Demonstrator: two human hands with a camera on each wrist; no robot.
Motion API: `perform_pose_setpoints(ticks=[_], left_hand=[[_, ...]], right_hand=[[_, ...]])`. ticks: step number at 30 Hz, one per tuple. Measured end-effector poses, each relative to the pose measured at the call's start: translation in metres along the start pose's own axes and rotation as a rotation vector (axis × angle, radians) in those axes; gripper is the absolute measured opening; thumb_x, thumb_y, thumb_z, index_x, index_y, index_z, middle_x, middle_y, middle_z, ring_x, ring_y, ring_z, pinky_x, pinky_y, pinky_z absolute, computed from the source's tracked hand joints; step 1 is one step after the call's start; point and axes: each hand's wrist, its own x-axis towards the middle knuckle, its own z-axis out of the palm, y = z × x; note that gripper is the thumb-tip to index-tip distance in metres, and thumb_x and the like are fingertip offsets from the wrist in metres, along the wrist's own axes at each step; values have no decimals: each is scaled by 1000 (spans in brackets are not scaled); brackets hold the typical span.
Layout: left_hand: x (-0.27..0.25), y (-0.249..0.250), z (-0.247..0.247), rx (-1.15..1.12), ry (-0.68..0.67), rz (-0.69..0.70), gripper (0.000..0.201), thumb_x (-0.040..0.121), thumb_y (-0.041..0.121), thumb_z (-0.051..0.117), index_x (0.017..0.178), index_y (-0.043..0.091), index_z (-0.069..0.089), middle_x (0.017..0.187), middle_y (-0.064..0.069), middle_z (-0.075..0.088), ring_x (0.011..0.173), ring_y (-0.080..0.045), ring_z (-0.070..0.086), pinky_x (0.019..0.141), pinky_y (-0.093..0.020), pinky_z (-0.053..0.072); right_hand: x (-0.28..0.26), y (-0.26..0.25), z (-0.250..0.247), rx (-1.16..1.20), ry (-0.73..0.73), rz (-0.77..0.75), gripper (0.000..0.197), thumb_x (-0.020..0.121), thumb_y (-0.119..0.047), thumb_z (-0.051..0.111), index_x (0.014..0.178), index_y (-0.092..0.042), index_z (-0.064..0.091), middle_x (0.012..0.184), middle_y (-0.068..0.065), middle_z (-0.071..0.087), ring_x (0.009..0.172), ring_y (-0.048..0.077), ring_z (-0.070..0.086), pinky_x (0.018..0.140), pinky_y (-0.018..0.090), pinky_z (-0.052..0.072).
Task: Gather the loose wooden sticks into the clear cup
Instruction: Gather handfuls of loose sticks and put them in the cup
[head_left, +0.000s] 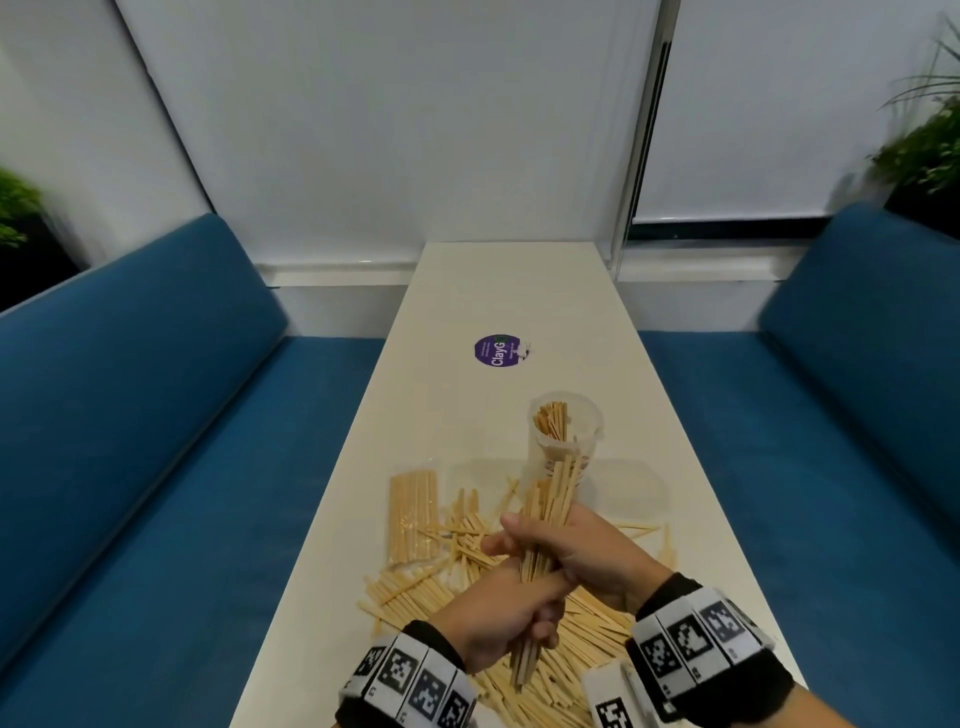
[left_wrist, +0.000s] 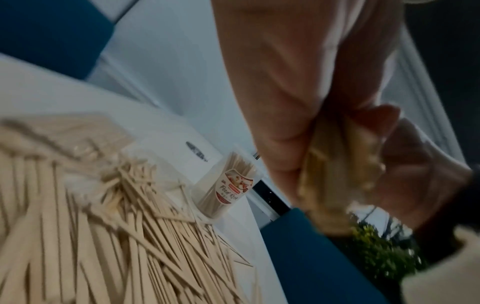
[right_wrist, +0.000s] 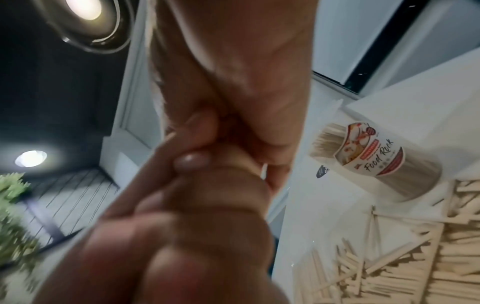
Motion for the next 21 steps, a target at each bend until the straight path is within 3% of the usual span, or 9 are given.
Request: perform_pose_setpoints(ticks=[3, 6, 9, 12, 13, 15, 18, 21], left_hand=[[1, 0, -6, -63, -10, -23, 8, 90, 12, 60, 95, 9, 53, 54, 3, 50, 49, -8, 49, 57, -22, 44], [0, -5, -19, -136, -25, -59, 37, 81, 38, 69, 103, 10, 60, 81, -1, 68, 78, -14, 64, 79, -30, 48], [0, -10, -25, -477, 78, -74, 66, 79, 59, 45, 111, 5, 65, 100, -9, 68, 94, -21, 63, 90, -35, 47], [3, -3, -18, -851, 151, -92, 68, 82, 54, 45, 107, -5, 68, 104, -19, 67, 94, -30, 65, 97, -37, 44], [3, 2, -15, -938, 130, -101, 60, 84, 45, 48, 98, -9, 70, 105, -24, 66, 92, -34, 67, 96, -39, 46], [2, 10, -10, -1008, 113, -87, 45, 84, 27, 48, 86, -12, 71, 98, -28, 67, 83, -36, 69, 80, -44, 54], [0, 15, -8, -1008, 168, -45, 33, 93, 15, 41, 94, -11, 62, 86, -28, 67, 78, -35, 67, 66, -42, 57], [-4, 15, -6, -1060, 201, -77, 29, 94, 13, 43, 96, -11, 58, 81, -31, 68, 68, -38, 70, 63, -47, 55]], right_hand=[[-2, 3, 8, -18, 69, -73, 34, 89, -34, 54, 66, -9, 60, 69, 11, 69, 92, 28, 70, 82, 32, 56], [-3, -8, 11, -96, 185, -208, 44, 87, -42, 48, 63, -6, 59, 58, 13, 60, 77, 26, 71, 71, 28, 55], [-5, -22, 13, -134, 282, -361, 48, 85, -44, 47, 58, -5, 54, 62, 27, 60, 67, 25, 67, 71, 25, 53], [-2, -24, 25, -70, 290, -451, 39, 86, -37, 51, 62, -6, 53, 55, 12, 56, 61, 26, 62, 75, 30, 55], [-1, -23, 30, -58, 283, -463, 35, 86, -35, 53, 63, -8, 54, 53, 7, 53, 59, 24, 61, 76, 34, 56], [3, -19, 35, -80, 266, -468, 25, 84, -33, 57, 64, -18, 57, 53, 2, 54, 59, 23, 61, 74, 39, 56], [4, -16, 34, -122, 246, -445, 14, 79, -21, 70, 69, -28, 62, 65, 0, 63, 66, 21, 65, 69, 32, 55], [4, -13, 29, -120, 261, -400, 14, 77, -13, 74, 82, -19, 62, 70, 1, 65, 70, 21, 68, 69, 28, 55]])
